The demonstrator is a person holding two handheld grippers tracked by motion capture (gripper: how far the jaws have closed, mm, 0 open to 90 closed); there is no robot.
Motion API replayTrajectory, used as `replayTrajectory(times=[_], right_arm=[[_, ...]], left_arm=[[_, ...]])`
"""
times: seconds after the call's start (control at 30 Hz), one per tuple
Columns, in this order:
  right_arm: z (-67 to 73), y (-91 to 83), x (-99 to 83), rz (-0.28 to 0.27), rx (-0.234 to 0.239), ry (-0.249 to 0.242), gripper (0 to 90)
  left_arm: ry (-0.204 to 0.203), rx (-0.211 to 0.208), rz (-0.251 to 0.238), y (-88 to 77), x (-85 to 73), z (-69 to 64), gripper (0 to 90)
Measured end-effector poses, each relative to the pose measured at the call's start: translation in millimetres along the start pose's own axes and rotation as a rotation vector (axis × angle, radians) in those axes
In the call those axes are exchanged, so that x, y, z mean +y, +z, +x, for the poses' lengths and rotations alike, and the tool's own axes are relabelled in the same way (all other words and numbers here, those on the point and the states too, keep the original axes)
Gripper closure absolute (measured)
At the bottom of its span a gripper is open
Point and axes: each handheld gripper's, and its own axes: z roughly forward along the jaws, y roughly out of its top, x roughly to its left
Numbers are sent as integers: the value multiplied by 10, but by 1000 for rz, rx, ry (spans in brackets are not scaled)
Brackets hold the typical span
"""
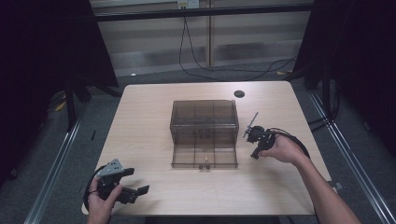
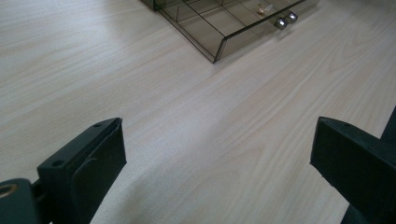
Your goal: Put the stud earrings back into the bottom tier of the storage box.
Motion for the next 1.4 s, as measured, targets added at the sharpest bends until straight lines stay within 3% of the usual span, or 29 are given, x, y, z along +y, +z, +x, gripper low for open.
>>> replayTrajectory(times=[0.37,0.8,1.4], right_arm=[[73,-153,114,-44,-3,-28,859],[191,-194,335,-59,4,-84,859],[376,-218,775,-74,20,-175,859]], left_arm=[[-3,-1,-1,-7,0,-3,32],[-2,-5,-5,-5,-1,2,32],[-1,-7,-5,-13,-1,5,32]])
